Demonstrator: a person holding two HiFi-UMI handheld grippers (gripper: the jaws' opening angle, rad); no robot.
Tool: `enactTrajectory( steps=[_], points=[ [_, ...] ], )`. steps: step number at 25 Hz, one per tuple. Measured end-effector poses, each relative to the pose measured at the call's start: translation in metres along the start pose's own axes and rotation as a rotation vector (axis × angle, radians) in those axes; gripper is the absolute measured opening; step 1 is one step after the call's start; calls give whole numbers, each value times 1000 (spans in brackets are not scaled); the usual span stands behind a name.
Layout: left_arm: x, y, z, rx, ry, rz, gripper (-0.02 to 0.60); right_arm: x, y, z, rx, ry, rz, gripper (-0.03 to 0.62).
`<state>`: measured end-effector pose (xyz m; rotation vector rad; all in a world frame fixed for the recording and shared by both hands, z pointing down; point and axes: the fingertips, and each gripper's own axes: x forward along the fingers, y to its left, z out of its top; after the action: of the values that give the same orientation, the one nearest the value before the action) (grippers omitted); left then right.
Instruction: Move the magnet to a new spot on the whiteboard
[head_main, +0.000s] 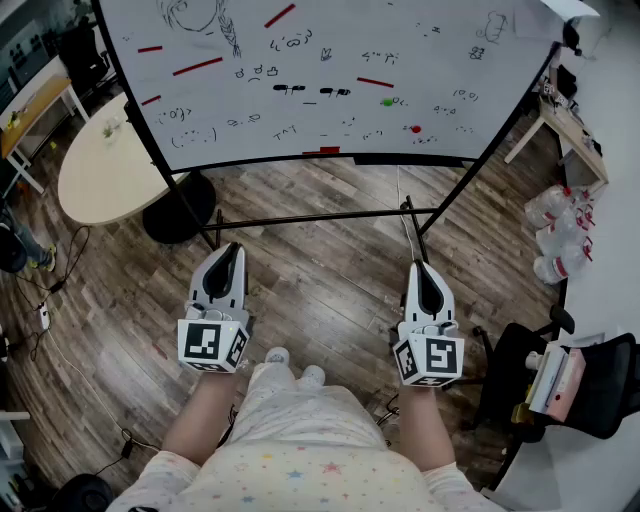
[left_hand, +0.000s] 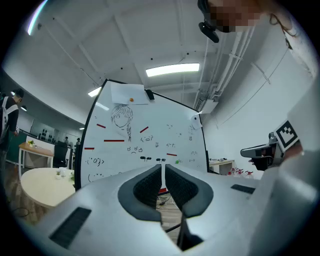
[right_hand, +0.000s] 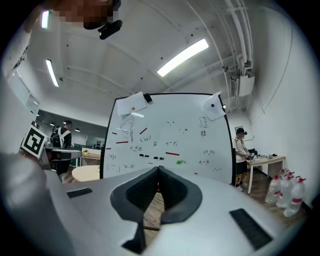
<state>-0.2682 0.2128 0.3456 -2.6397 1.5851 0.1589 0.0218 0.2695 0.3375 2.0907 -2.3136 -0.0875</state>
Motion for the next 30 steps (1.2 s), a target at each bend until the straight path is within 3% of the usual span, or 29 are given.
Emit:
enactTrajectory(
  steps=[11,14,16,19,21,30],
  points=[
    [-12,-31,0,-21,19,-37,31,-20,-2,4,53,-17,24,6],
    [-7,-38,-2,-24,34,-55,32,-19,-4,4,66,-11,35,46],
    [-3,-41,-5,-19,49,-61,37,-17,-8,2,73,0,39,119],
    [4,-41,-12,-28,78,-61,163,-12,-13,1,74,4,26,184],
    [8,-39,-12,-32,75,-58,213,-7,-14,1,83,1,25,212],
    [49,-25,-16,-4,71,-71,225,31,-13,0,90,6,38,221]
  ],
)
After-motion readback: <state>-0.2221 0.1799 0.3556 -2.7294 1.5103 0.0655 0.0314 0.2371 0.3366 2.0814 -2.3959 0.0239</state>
